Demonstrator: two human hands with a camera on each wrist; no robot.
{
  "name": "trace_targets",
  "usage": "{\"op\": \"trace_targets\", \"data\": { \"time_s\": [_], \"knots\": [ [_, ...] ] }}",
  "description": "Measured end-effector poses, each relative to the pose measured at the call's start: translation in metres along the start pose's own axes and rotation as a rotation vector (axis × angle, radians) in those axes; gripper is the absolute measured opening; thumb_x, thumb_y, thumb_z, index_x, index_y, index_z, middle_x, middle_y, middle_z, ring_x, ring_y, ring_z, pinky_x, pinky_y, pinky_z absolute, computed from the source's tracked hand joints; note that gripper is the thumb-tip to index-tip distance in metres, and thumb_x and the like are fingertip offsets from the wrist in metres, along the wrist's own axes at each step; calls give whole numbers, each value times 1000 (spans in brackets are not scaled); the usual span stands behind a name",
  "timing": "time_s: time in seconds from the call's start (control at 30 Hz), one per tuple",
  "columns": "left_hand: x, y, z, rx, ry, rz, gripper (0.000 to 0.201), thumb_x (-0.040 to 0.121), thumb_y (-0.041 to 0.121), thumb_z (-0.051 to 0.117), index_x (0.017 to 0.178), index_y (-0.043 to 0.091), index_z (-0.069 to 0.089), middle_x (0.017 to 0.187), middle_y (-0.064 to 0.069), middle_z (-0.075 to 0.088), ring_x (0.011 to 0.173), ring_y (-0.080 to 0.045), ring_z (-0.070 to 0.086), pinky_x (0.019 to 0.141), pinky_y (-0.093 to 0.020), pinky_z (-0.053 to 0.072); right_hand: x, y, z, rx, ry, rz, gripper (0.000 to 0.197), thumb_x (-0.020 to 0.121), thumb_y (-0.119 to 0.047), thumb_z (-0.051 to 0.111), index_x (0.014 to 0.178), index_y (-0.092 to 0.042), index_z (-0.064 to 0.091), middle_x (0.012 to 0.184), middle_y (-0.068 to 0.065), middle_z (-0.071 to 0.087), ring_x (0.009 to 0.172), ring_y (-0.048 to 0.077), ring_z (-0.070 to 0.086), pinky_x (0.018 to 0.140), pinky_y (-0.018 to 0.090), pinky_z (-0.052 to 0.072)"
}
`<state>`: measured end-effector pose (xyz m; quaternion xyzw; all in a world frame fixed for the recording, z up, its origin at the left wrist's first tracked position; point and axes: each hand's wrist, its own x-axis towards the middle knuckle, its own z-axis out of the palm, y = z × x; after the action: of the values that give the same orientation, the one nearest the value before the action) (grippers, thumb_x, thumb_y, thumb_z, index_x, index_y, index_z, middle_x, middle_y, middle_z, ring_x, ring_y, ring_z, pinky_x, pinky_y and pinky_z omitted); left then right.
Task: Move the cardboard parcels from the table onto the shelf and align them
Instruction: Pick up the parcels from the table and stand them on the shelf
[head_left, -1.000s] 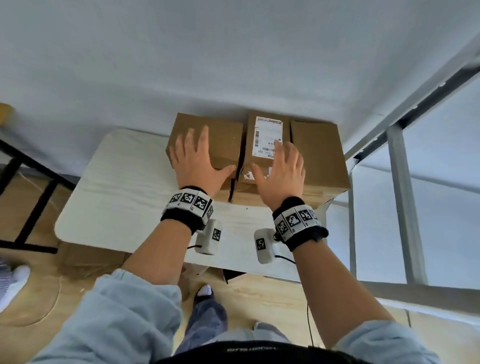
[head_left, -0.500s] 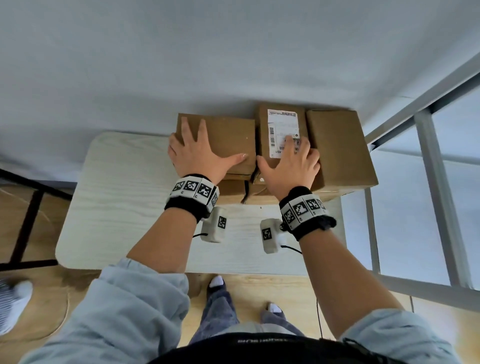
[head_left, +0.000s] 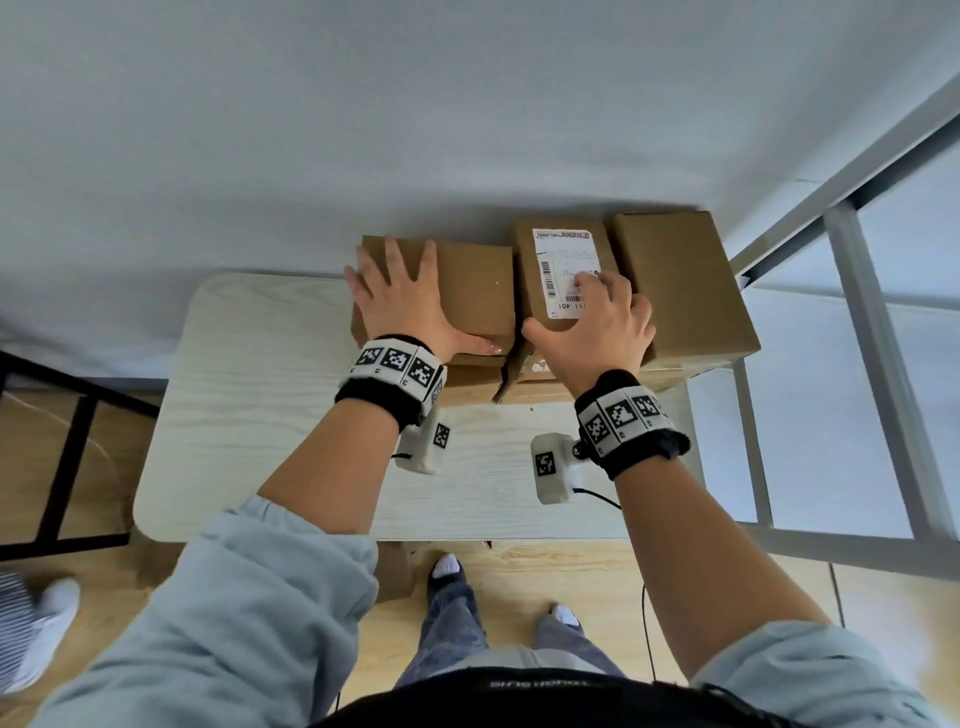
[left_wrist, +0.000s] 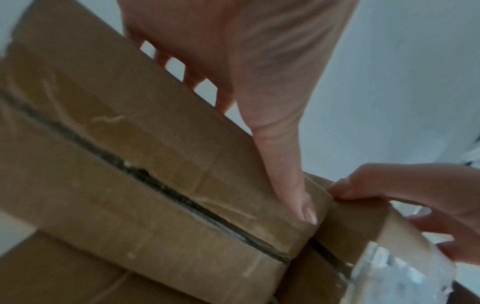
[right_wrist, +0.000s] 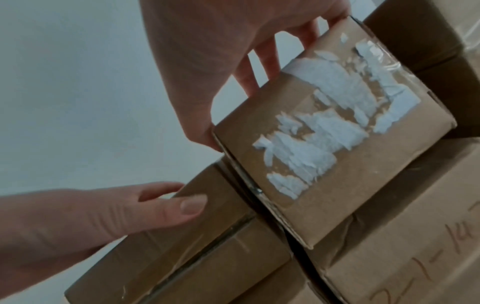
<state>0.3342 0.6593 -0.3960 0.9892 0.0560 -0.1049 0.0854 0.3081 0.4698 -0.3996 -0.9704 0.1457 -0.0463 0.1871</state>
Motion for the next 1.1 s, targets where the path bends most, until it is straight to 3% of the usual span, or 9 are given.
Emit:
{"op": "trace_targets", "data": {
  "time_s": [0.13, 0.2, 0.4, 0.7, 1.1],
  "knots": [
    [21, 5, -10, 145, -66, 230, 148, 42, 82, 78, 158, 29, 3, 164, -15, 8, 151, -40, -1, 120, -59, -3, -9, 4, 2, 15, 17, 5, 72, 65, -60, 66, 128, -25, 56, 141, -5, 44, 124, 34, 40, 98, 46, 34],
    [25, 8, -10, 156, -76, 270, 148, 42, 77, 83, 158, 28, 4, 163, -16, 13, 150, -37, 7, 121, -57, 0, -12, 6, 5, 21, 19, 12, 73, 65, -61, 65, 129, -25, 56, 142, -4, 44, 125, 34, 39, 99, 48, 35],
    [14, 15, -2, 100, -23, 276, 141, 42, 76, 83, 156, 30, 14, 157, -19, 24, 146, -37, 21, 121, -55, 10, -20, 13, 2, 33, 66, 10, 66, 65, -60, 65, 121, -25, 60, 136, -5, 49, 127, 33, 39, 99, 51, 39],
    [-37, 22, -11, -14, 116, 210, 136, 43, 77, 82, 155, 31, 20, 152, -19, 32, 143, -37, 25, 121, -51, 13, -43, 27, -32, 150, 222, -100, 60, 60, -59, 67, 109, -23, 65, 127, -5, 53, 124, 31, 41, 97, 50, 39],
    [-178, 64, -6, -24, 255, 188, 135, 43, 79, 79, 155, 30, 21, 151, -15, 32, 142, -35, 25, 120, -51, 17, -139, 108, -97, 279, 293, -183, 61, 58, -59, 67, 108, -23, 66, 128, -4, 54, 124, 31, 43, 97, 50, 39]
  ]
}}
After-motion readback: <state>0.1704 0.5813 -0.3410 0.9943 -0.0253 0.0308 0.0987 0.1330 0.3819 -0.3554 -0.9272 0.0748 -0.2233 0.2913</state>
